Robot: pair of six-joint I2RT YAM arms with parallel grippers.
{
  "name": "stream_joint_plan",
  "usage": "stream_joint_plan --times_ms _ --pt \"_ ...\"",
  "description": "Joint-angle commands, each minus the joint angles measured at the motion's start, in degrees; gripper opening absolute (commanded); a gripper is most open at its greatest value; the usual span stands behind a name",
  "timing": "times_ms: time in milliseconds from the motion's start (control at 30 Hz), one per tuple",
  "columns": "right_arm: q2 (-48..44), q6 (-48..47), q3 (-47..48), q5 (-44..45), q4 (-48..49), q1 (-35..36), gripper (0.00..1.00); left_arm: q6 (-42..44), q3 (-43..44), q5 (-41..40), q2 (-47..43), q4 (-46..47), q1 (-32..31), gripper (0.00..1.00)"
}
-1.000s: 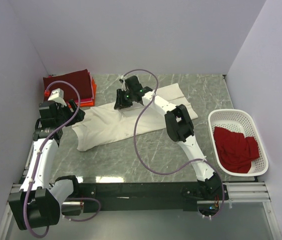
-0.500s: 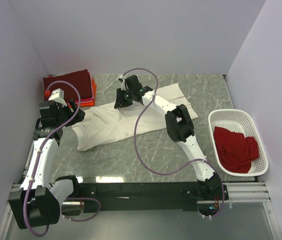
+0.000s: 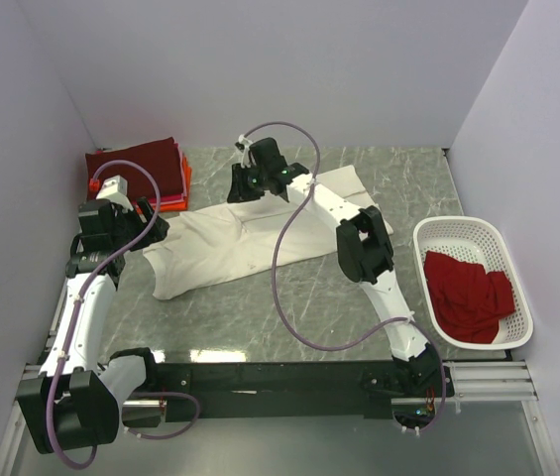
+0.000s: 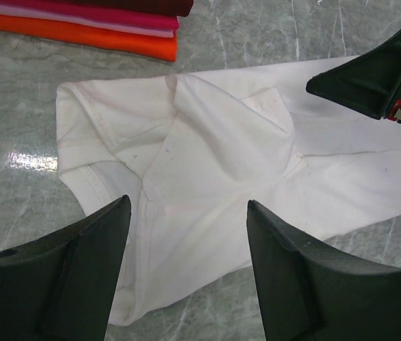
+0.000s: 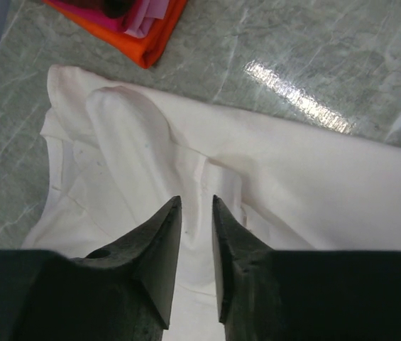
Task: Fold and stack the t-shirts
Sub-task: Fold the tshirt
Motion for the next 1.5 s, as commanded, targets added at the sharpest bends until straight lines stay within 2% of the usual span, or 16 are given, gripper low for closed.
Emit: stream_joint_plan --times_ms 0,67,233,800,1000,1133,1467 --pt "-1.8 -1.03 1.2 0.44 0.64 0.18 0.33 1.19 1.54 -0.16 0.05 1.23 -0.06 0.72" --pt "-0.04 -0.68 2.96 0.09 0.38 0.27 0.37 1.19 1.46 -0.24 0.05 1.23 0.03 0.72" --pt "2.86 -0.24 5.34 -0.35 -0.24 0.35 0.4 1.19 1.46 -0.42 0.14 1.23 -0.06 0.71" --pt "6.47 0.11 5.96 -1.58 -0.68 1.23 0.38 1.19 1.54 -0.16 0.4 1.23 -0.06 0.72" --pt "6.39 -0.24 6.31 -0.88 -0.6 1.5 0.32 1.19 1.55 -0.07 0.49 1.32 0.03 0.72" --pt "4.55 -1.64 6.48 0.87 -0.68 1.41 0.19 1.27 1.55 0.11 0.58 1.32 0.03 0.72" --pt "-0.82 -5.51 4.9 4.57 -0.59 1.58 0.17 1.27 1.63 0.28 0.84 1.32 0.03 0.72"
